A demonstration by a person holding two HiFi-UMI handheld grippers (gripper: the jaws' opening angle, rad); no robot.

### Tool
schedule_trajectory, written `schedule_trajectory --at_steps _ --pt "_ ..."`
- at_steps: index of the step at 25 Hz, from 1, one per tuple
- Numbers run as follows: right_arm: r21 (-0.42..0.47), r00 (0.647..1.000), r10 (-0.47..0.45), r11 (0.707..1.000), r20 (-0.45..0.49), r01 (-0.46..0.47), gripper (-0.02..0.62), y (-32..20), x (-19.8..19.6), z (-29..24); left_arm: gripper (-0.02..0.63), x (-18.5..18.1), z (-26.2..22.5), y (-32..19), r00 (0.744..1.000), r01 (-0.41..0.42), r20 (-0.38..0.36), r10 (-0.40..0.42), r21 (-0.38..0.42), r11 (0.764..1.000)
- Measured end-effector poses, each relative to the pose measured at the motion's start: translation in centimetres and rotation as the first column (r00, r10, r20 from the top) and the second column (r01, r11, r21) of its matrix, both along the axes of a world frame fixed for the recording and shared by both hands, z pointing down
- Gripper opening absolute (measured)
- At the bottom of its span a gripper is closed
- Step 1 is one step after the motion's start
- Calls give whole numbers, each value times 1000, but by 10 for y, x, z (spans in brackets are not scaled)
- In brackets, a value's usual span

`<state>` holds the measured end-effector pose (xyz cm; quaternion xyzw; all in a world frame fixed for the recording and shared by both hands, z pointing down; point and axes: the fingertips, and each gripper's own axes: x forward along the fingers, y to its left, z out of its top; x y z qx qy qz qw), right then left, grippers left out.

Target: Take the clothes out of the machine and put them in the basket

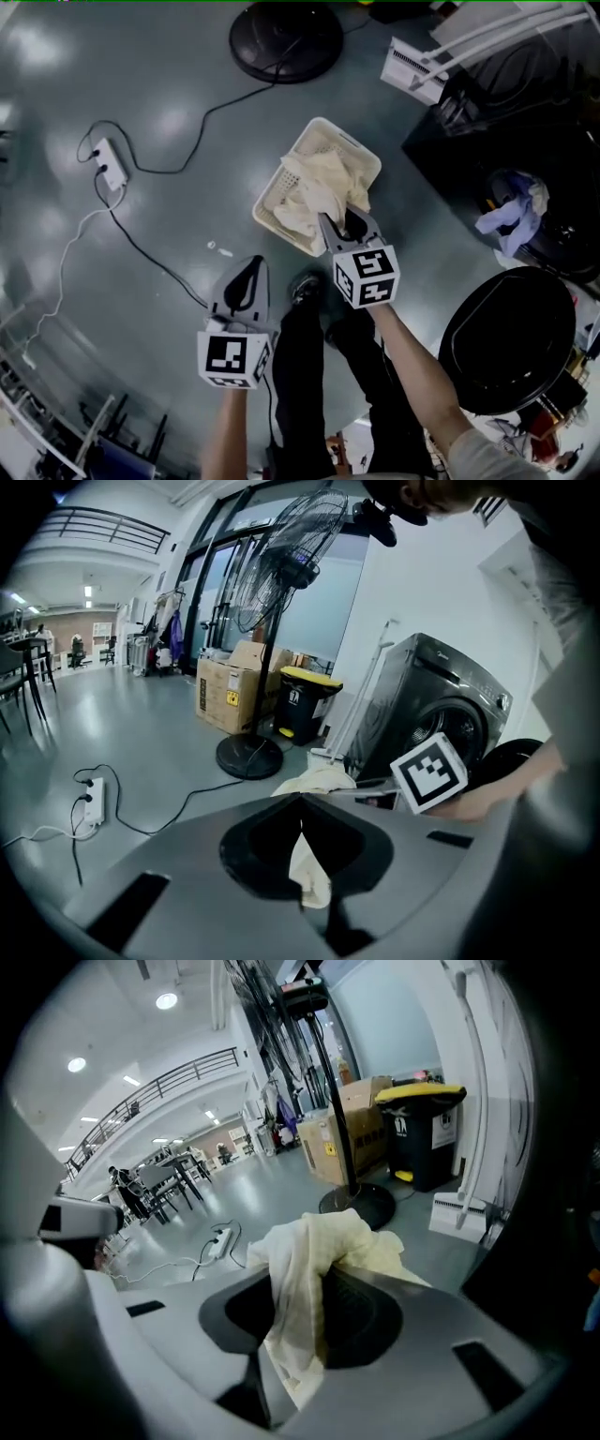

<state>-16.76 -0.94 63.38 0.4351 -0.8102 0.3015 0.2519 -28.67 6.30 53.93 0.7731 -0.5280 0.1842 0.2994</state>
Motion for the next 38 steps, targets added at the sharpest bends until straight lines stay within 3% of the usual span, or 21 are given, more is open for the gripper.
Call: schedule_trajectory --at_steps 9,15,20,23,28,38 --pt "-165 998 -14 986 -69 2 137 6 -21 151 19 -26 53 9 999 37 17 -37 -23 999" --pt "-336 990 -58 942 -128 12 142 24 -31 243 18 -42 81 23 996 78 34 -77 -42 996" --pt "-421 974 -123 906 -189 33 161 40 -23 284 20 -48 93 33 995 93 44 -91 -50 994" --pt "-442 980 -84 897 -178 -3 187 42 -20 286 18 -50 91 37 995 92 47 -90 -55 994" --pt "-377 991 -56 926 -124 5 336 35 -23 261 20 -41 76 32 997 72 43 -70 -39 997" --pt "-172 985 -77 984 -154 50 338 23 -11 150 20 2 19 5 1000 4 1 -4 11 1000"
